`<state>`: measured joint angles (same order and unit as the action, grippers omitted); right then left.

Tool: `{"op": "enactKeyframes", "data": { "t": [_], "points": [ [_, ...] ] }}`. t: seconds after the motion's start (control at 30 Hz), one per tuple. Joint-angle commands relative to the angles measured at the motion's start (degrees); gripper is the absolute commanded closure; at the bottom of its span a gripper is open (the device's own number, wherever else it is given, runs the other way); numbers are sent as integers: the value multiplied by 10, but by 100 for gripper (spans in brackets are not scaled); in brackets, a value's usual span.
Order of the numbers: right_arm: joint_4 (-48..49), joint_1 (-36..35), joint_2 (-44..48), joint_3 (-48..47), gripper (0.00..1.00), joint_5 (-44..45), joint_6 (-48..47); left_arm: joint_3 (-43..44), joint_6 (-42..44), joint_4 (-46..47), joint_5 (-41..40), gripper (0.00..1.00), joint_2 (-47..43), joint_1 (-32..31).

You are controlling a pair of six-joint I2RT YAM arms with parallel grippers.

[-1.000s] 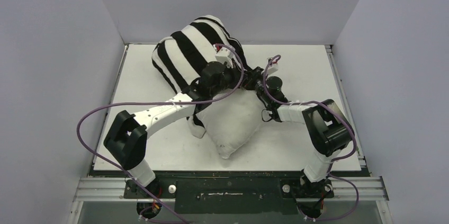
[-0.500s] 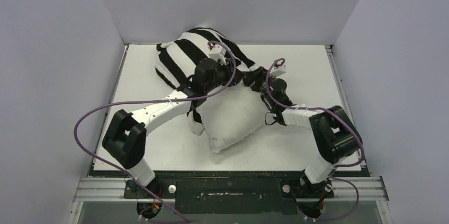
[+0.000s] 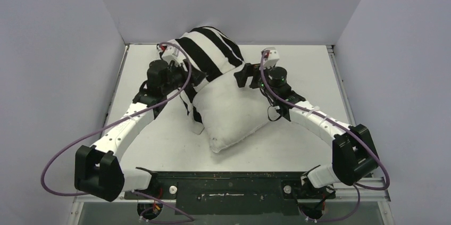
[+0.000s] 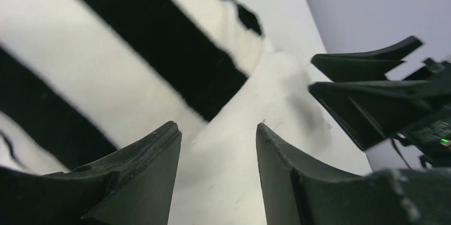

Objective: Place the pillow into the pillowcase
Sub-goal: Stuff the pillow into the pillowcase.

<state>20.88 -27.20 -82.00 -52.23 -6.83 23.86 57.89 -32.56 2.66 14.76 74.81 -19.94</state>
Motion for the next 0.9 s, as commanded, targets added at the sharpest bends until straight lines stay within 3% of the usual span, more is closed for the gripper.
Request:
{"op": "enactKeyframes", "data": {
  "t": [0.0, 0.13, 0.3, 0.43, 0.57, 0.87],
  "points": [
    [-99, -89, 5, -45, 5, 13, -72, -86, -22, -11, 25, 49, -47, 45],
    [-153, -176, -19, -87, 0, 107, -122, -159, -38, 27, 29, 49, -68, 68],
    [-206, -249, -73, -156, 0, 191, -206, -277, -124, 137, -6, 49, -104, 69],
    [-249, -291, -126, -208, 0, 237, -263, -301, -126, 146, -37, 50, -92, 68],
    [-301, -311, -164, -261, 0, 317, -258, -319, -134, 162, -29, 50, -96, 68],
    [-366, -301, -119, -299, 0, 257, -198, -278, -134, 97, 0, 49, -167, 70]
  ]
}}
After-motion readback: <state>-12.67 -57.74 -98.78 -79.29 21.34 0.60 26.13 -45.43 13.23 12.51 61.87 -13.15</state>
